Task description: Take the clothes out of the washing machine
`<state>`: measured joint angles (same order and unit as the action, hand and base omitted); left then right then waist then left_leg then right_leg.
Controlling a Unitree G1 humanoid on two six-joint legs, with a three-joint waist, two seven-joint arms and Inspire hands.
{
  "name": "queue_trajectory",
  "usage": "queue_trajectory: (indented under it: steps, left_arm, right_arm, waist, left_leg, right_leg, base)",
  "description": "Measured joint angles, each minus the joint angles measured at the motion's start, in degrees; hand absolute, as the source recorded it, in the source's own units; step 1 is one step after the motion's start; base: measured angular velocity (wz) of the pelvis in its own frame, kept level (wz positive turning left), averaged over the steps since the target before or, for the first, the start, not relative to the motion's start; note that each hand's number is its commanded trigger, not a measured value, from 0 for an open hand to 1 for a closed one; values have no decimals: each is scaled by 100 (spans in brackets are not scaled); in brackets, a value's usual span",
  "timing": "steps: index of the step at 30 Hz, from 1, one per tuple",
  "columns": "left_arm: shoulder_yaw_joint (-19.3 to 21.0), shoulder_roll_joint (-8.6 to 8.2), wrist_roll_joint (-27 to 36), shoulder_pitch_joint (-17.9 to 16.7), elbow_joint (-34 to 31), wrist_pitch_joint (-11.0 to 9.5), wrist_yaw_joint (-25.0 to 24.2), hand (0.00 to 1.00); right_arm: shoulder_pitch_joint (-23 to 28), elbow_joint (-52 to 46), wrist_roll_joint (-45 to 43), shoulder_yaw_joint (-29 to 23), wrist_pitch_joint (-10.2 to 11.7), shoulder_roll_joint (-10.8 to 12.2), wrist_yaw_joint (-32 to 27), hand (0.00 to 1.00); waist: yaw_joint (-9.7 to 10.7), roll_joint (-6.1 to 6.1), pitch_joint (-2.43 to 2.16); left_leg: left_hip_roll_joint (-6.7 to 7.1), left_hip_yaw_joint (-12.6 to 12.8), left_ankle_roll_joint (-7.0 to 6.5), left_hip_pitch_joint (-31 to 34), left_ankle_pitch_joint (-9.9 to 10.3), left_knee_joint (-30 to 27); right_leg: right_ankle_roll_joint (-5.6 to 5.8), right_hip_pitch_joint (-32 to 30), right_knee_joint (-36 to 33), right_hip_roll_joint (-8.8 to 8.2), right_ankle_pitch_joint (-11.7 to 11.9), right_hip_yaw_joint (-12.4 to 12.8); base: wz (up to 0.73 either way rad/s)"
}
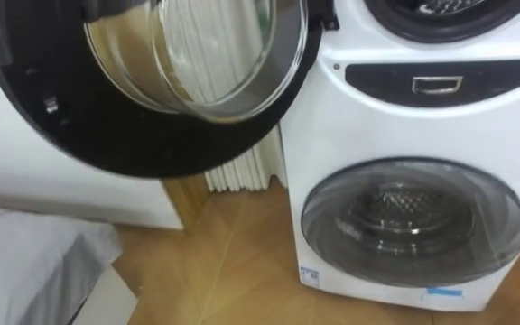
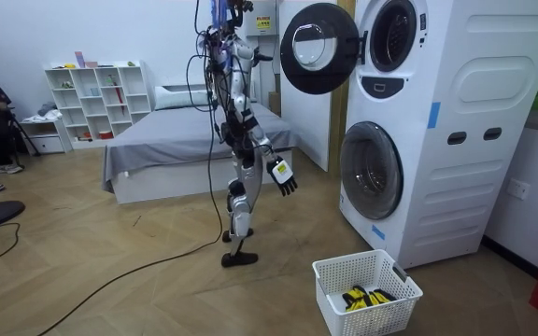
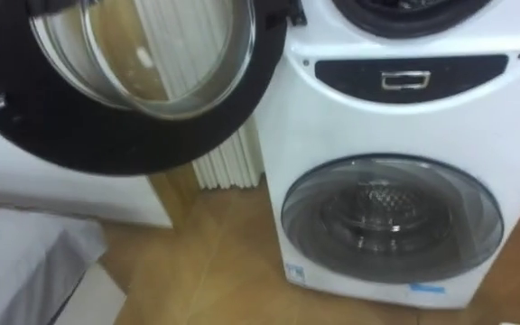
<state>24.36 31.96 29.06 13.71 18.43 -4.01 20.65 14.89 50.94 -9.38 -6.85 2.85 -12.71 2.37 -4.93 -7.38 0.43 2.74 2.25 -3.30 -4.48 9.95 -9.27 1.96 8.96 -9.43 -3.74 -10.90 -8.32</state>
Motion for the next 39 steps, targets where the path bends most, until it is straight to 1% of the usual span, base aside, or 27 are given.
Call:
queue_trajectory:
  steps: [1, 2, 3, 5, 7, 9, 10, 11, 13, 15, 16, 18, 19, 20, 23, 24, 25, 28, 30, 31, 32, 35, 36, 38, 39]
  left_arm:
    - [-32, 8, -161, 150, -2, 47, -25, 0]
    - [-89, 33, -293, 255, -45, 84, -54, 0]
    - [-115, 43, -375, 300, -81, 120, -86, 0]
    - [-254, 104, -755, 426, -196, 174, -231, 0]
    - [-283, 105, -987, 525, -253, 223, -367, 0]
    - [-287, 103, -1236, 538, -421, 344, -398, 0]
    - [-314, 103, -1459, 538, -507, 453, -399, 0]
    - [-350, 103, -1589, 538, -583, 509, -454, 0]
    - [-438, 103, -1642, 538, -710, 613, -507, 0]
    - [-543, 103, -1645, 539, -724, 646, -564, 0]
    - [-663, 103, -1679, 539, -724, 656, -606, 0]
    - [-860, 103, -1899, 539, -755, 670, -674, 0]
    - [-949, 101, -2066, 539, -835, 739, -755, 0]
    - [-1052, 87, -2150, 538, -908, 799, -817, 0]
    - [-1203, 47, -2334, 538, -1047, 941, -923, 0]
    - [-1219, 39, -2394, 539, -1079, 959, -947, 0]
    - [-1235, 21, -2470, 538, -1159, 1023, -1000, 0]
    - [-1373, 4, -2470, 540, -1206, 1122, -1007, 0]
    - [-1481, -69, -2406, 539, -1208, 1158, -1007, 0]
    - [-1467, -164, -2403, 539, -1228, 1157, -1007, 0]
    - [-1457, -224, -2401, 538, -1260, 1158, -1007, 0]
    - [-1458, -292, -2355, 538, -1396, 1228, -1007, 0]
    - [-1457, -322, -2328, 539, -1397, 1228, -1007, 0]
    - [-1446, -434, -2284, 538, -1430, 1228, -1008, 0]
    - [-1450, -451, -2285, 538, -1448, 1228, -1009, 0]
  right_arm:
    - [-9, 0, 4, 1, -49, 17, 47, 0]
    - [-16, -1, 3, 0, -50, 31, 75, 0]
    - [-25, -2, 1, 0, -50, 33, 91, 0]
    - [-45, 0, -22, 0, -57, 37, 99, 0]
    - [-59, 0, -18, 1, -87, 43, 108, 0]
    - [-69, 27, -2, 1, -121, 55, 147, 0]
    - [-78, 89, 19, 2, -152, 57, 157, 0]
    - [-137, 176, 34, -1, -174, 57, 157, 0]
    - [-241, 320, 33, 50, -187, 39, 159, 0]
    - [-283, 330, 28, 111, -193, 32, 181, 0]
    - [-322, 334, 25, 128, -192, 37, 218, 0]
    - [-407, 426, 25, 179, -191, 47, 253, 0]
    - [-458, 476, 21, 225, -200, 49, 273, 0]
    - [-476, 476, 20, 253, -201, 48, 280, 0]
    - [-504, 476, 19, 342, -204, 28, 286, 0]
    - [-516, 479, 15, 344, -212, 31, 291, 0]
    - [-560, 509, 7, 347, -231, 32, 293, 0]
    - [-606, 519, 13, 397, -295, 24, 280, 0]
    - [-608, 526, 114, 530, -297, 0, 272, 0]
    - [-626, 540, 178, 574, -297, -4, 269, 0]
    - [-662, 575, 230, 602, -297, -2, 273, 0]
    - [-764, 659, 234, 616, -299, -3, 274, 0]
    - [-779, 686, 234, 616, -304, -4, 274, 0]
    - [-801, 707, 234, 623, -305, -4, 271, 0]
    - [-814, 721, 234, 626, -305, -4, 270, 0]
  waist:
    - [14, -3, -5]
    - [43, 2, -8]
    - [62, 2, -9]
    - [152, -6, -17]
    - [165, -11, -20]
    - [239, -13, -24]
    - [294, -1, -29]
    - [298, 3, -32]
    - [308, 25, -33]
    - [310, 36, -36]
    - [326, 47, -29]
    - [362, 74, -23]
    - [395, 90, -25]
    - [422, 103, -16]
    - [430, 103, -16]
    - [434, 103, -16]
    - [440, 102, -16]
    - [470, 100, -14]
    - [473, 100, -11]
    - [473, 101, -9]
    - [474, 102, -7]
    - [474, 111, -3]
    - [474, 111, -2]
    - [479, 114, -1]
    - [481, 117, 2]
  left_leg:
    - [2, 1, -4, 26, 5, -18]
    - [11, 6, -5, 73, 6, -43]
    - [12, 8, -6, 97, 6, -66]
    - [13, 15, -9, 189, 8, -148]
    - [13, 83, -9, 200, 7, -156]
    - [6, 86, -5, 211, 9, -177]
    - [3, 87, -3, 265, 11, -221]
    - [-1, 87, -3, 338, 10, -263]
    - [-9, 78, -7, 396, 7, -316]
    - [-3, 80, -12, 404, 6, -344]
    - [8, 80, -23, 407, -1, -351]
    - [26, 44, -39, 433, -10, -382]
    - [35, -9, -42, 495, -10, -432]
    - [51, -51, -58, 527, -19, -449]
    - [63, -101, -69, 597, -17, -522]
    - [64, -110, -70, 620, -17, -537]
    - [65, -124, -71, 673, -18, -563]
    - [68, -153, -78, 706, -18, -600]
    - [71, -170, -86, 707, -24, -602]
    - [72, -178, -91, 707, -27, -603]
    - [72, -184, -97, 710, -30, -604]
    - [82, -196, -116, 784, -43, -606]
    - [86, -193, -121, 783, -47, -602]
    - [98, -193, -140, 789, -58, -611]
    - [102, -195, -144, 794, -61, -611]
  right_leg:
    - [1, 0, -5, -1, -1, -55]
    - [1, -5, -6, -7, 0, -92]
    - [1, -14, -6, -12, 0, -109]
    - [1, -69, -20, -15, 0, -105]
    - [1, -97, -16, -8, -1, -64]
    - [1, -109, -13, 0, -1, -53]
    - [1, -146, -11, 1, -1, -54]
    - [0, -229, -10, 0, -1, -35]
    - [-1, -255, -10, -12, -2, -32]
    - [-3, -247, -6, -23, -3, -19]
    - [-3, -237, -1, -30, -3, -7]
    - [-3, -216, 40, -35, -2, -31]
    - [-1, -213, 79, -28, 10, -43]
    - [0, -221, 82, -29, 11, -55]
    - [3, -255, 80, -37, 9, -93]
    - [3, -272, 75, -39, 9, -107]
    - [4, -313, 62, -40, 10, -119]
    - [10, -319, 49, -39, 25, -131]
    - [10, -307, 23, -39, 45, -127]
    - [12, -314, -3, -41, 47, -126]
    - [12, -331, -30, -46, 47, -130]
    - [24, -399, -20, -54, 53, -125]
    - [28, -399, -21, -56, 56, -122]
    - [45, -395, -20, -66, 67, -120]
    - [50, -395, -15, -68, 71, -120]
  base:
    - [4]
    - [0]
    - [0]
    - [0]
    - [-16]
    - [-8]
    - [5]
    - [6]
    - [6]
    - [3]
    - [5]
    - [13]
    - [24]
    - [24]
    - [12]
    - [8]
    - [8]
    - [6]
    - [4]
    - [3]
    - [0]
    - [0]
    - [0]
    - [0]
    - [0]
